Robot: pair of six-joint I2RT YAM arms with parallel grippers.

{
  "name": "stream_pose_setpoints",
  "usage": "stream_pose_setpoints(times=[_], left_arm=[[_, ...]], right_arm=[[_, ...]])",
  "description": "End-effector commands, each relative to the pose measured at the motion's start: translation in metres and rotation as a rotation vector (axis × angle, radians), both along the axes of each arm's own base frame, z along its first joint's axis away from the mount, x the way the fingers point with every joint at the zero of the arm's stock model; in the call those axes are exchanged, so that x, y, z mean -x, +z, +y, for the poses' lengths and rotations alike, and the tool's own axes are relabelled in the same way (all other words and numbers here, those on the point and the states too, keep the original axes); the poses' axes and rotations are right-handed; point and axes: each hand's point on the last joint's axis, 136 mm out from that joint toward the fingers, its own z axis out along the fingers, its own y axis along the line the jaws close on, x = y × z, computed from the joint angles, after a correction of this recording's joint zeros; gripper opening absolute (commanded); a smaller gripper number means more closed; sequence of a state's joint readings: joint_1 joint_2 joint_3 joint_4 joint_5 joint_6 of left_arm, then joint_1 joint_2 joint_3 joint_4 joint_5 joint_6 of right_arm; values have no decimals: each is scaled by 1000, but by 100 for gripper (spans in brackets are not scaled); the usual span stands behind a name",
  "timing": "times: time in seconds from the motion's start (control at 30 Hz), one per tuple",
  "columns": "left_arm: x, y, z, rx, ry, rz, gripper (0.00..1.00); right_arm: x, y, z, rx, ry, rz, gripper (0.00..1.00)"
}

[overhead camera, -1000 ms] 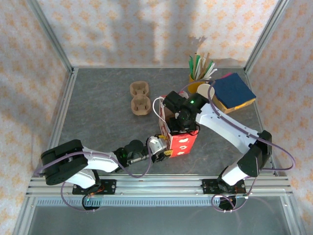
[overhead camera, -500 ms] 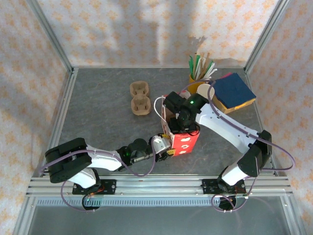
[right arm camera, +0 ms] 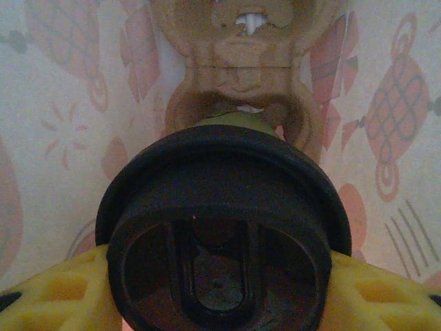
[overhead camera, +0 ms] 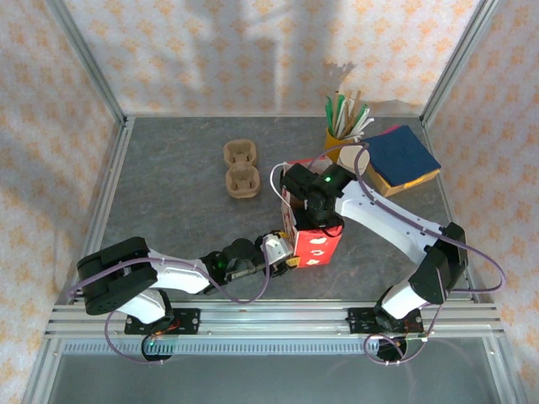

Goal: Pack the takeout coffee

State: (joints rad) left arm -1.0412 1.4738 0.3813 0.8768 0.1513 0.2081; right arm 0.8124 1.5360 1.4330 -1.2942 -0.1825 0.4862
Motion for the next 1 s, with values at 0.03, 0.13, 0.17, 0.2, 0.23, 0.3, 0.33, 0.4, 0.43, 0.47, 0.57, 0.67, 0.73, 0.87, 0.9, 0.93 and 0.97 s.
stream_pose_setpoints(times=[0.03, 0.13, 0.17, 0.2, 0.23, 0.3, 0.33, 0.4, 0.43, 0.47, 0.57, 0.67, 0.73, 0.87, 0.9, 0.93, 0.97], left_arm=[[-1, 12, -1, 12, 11, -29, 67], [0, 16, 2, 27, 13, -40, 69], [1, 17, 3, 30, 11, -43, 70], [1, 18, 3, 30, 7, -45, 70], [2, 18, 3, 29, 4, -47, 70], [3, 19, 5, 32, 0, -53, 70], [4, 19, 5, 31, -3, -56, 70], [6, 19, 7, 31, -5, -58, 70], [6, 19, 8, 30, -6, -58, 70], [7, 19, 9, 29, -8, -59, 70], [7, 19, 11, 28, -6, -62, 71], [8, 17, 11, 17, -6, -63, 71], [7, 16, 12, 14, -2, -63, 71], [6, 16, 12, 11, 4, -63, 71], [6, 16, 12, 11, 4, -63, 71], [6, 15, 12, 9, 4, -64, 71], [6, 15, 13, 9, 7, -63, 71]], right_arm=[[1, 1, -6, 18, -6, -5, 53], [1, -1, -7, 25, -6, -2, 53], [2, -2, -7, 29, -4, 1, 53], [2, -2, -8, 31, -4, 1, 53], [2, -2, -8, 31, -5, 2, 53], [1, -2, -8, 32, -5, -3, 53], [1, -1, -8, 30, -5, -5, 53], [1, -1, -8, 31, -4, -5, 53], [1, -1, -9, 32, -5, -5, 53], [2, -1, -9, 32, -5, -5, 53], [2, -2, -10, 32, -4, -5, 53], [3, -1, -11, 31, -10, -7, 53], [3, -2, -11, 34, -11, -5, 53], [4, -3, -12, 37, -15, -2, 53], [4, -3, -13, 38, -14, -2, 53], [4, -3, -13, 38, -15, -2, 53], [4, -4, -13, 39, -14, -3, 53]])
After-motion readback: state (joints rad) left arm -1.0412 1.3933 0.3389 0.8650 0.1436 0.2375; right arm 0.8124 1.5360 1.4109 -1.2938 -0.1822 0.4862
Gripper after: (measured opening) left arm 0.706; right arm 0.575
